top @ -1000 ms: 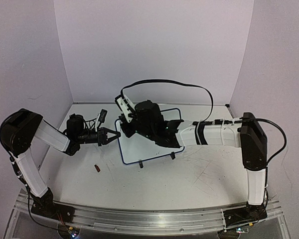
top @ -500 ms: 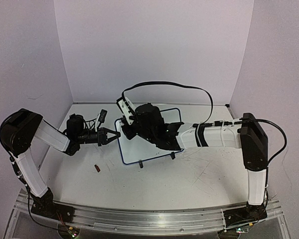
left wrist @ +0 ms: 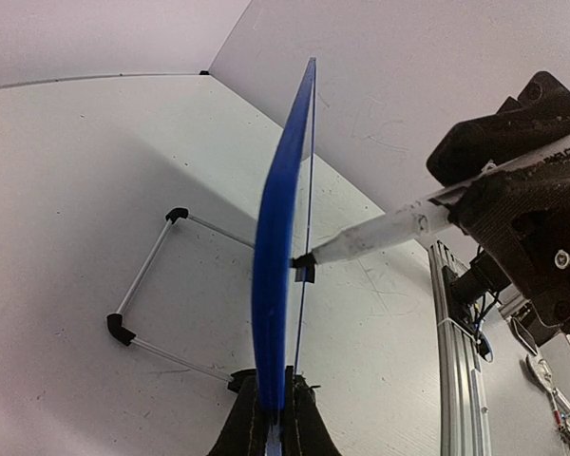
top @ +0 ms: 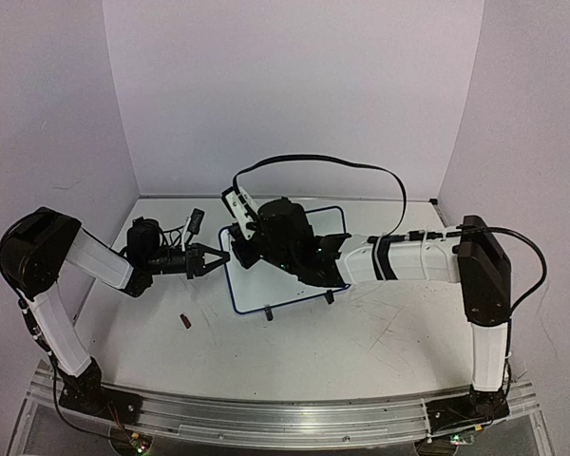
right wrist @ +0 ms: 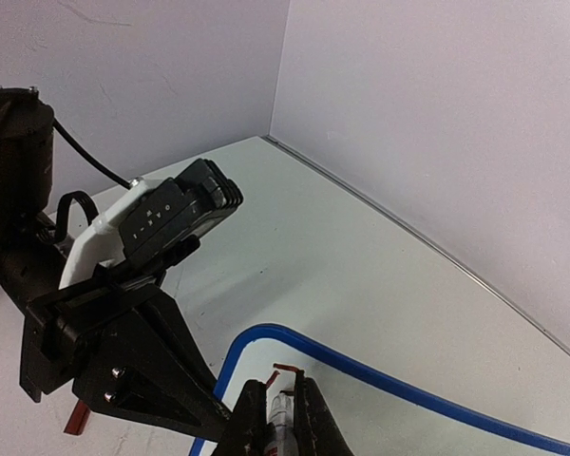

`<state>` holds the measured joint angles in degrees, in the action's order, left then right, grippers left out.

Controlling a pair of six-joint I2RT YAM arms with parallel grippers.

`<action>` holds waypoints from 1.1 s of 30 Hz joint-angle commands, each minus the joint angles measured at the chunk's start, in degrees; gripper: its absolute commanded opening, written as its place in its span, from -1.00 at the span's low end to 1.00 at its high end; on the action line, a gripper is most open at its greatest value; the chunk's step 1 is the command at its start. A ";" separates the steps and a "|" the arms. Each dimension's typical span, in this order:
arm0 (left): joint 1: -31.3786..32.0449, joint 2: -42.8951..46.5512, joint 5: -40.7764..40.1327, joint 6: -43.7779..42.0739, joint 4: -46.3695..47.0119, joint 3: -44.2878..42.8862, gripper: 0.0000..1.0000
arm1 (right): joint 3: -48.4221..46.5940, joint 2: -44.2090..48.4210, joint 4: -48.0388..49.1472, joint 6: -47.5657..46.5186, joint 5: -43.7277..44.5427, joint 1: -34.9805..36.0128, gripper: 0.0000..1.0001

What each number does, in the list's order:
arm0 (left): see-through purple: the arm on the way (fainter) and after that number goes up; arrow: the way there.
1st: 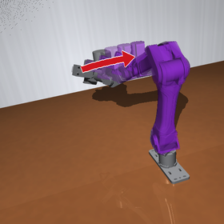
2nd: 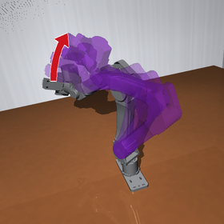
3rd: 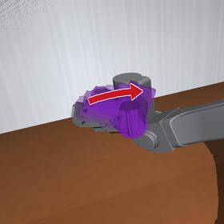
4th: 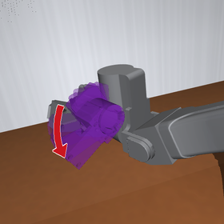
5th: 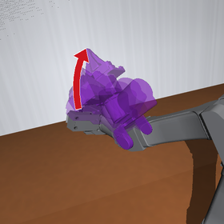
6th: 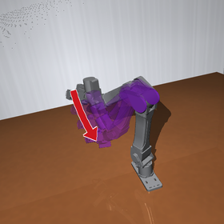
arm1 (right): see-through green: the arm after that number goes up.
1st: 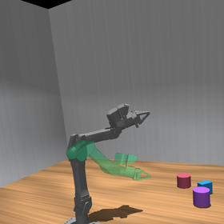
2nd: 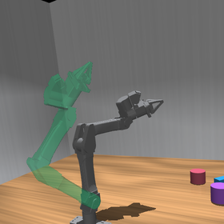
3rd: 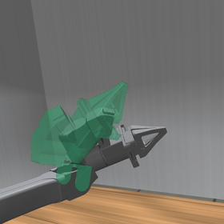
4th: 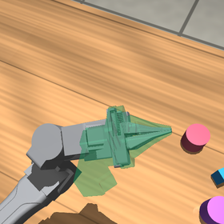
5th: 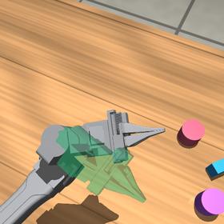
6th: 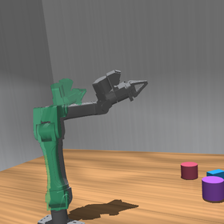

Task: Write a sentence on the whiteboard

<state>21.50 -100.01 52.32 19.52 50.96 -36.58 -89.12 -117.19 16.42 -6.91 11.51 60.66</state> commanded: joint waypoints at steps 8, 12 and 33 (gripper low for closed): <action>0.23 2.01 -0.03 -2.80 1.02 0.28 -1.00 | -2.39 -1.77 -0.65 1.71 -1.30 -0.68 -1.00; 0.18 2.01 -0.09 -2.86 0.94 0.20 -1.00 | -3.34 -2.50 -1.07 1.90 -1.88 -0.67 -1.00; 0.21 1.90 0.02 -2.74 0.80 0.10 -1.00 | 1.97 1.63 0.37 2.14 7.89 -0.72 -1.00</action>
<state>21.50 -99.90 51.97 19.51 50.50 -36.58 -88.77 -117.78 16.88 -5.22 13.73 61.17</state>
